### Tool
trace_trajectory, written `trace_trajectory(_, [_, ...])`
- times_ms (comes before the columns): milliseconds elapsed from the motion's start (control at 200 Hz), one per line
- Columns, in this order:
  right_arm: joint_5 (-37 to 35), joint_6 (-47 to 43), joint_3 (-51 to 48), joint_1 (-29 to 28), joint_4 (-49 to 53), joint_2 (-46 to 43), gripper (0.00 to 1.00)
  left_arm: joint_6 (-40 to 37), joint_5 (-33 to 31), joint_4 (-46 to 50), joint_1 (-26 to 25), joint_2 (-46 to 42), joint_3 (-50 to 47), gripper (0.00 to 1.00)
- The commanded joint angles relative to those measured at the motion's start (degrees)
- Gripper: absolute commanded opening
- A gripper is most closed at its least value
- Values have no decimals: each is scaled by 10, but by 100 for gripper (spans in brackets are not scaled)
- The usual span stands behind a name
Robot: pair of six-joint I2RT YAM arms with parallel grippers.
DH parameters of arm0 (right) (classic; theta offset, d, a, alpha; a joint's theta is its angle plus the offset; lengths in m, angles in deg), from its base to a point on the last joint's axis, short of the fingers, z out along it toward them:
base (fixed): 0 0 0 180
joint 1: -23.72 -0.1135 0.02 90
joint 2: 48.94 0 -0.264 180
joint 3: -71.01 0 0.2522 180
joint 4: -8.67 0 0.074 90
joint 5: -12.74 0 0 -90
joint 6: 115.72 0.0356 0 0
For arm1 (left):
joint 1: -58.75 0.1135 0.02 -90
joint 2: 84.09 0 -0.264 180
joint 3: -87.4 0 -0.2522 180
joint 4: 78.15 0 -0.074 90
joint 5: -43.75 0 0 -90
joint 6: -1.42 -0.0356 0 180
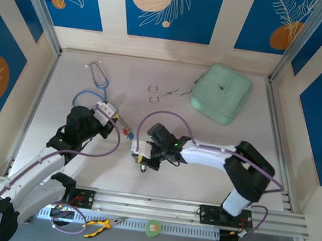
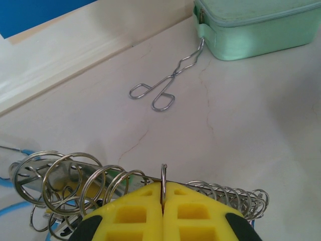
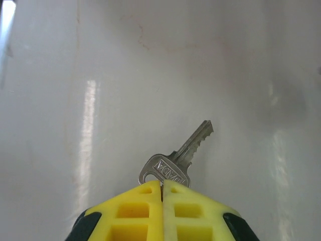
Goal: Put the keys on the keyring
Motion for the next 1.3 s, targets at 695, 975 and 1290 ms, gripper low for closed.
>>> trace_trajectory(695, [-128,584,-85,78,168,-99,7,-69,154,57,-90,75,43,0])
trace_trajectory(975, [-106,587,-69,86,202,-73,24,-71,148,52,-90,78,41,0])
trace_trajectory(1290, [-86,581,-40,88,242,-73,29,-70,148,46,-90,79,41,0])
